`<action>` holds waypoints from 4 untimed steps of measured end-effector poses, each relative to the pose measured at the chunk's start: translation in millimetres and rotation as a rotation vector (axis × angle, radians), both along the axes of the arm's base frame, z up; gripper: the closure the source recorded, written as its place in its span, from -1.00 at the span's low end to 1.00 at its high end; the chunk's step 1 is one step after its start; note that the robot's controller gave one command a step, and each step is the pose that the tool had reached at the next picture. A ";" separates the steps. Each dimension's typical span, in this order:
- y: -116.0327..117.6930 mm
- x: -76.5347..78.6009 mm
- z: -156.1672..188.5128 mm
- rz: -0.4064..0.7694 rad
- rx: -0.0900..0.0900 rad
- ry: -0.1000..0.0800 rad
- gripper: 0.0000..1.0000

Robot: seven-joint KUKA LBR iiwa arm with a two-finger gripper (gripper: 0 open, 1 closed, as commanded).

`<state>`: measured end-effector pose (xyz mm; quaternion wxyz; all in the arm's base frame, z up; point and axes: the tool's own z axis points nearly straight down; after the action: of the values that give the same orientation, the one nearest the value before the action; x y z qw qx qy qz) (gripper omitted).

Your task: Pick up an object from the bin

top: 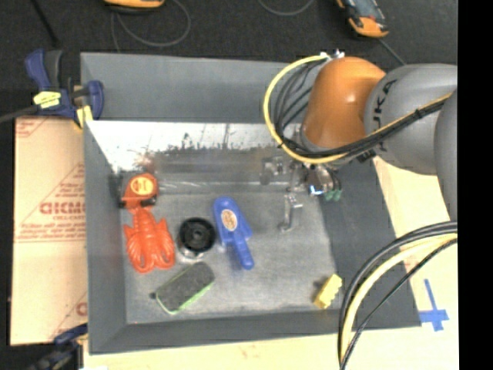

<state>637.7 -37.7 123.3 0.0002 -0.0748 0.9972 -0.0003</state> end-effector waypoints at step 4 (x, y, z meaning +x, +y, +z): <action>90.8 -23.9 -53.8 0.487 0.000 -0.018 1.00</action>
Offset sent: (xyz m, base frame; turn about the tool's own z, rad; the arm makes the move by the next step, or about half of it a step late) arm -0.0267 0.0814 -0.0533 -0.3324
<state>613.8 53.1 69.5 0.0089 -0.3129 0.9498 -0.0009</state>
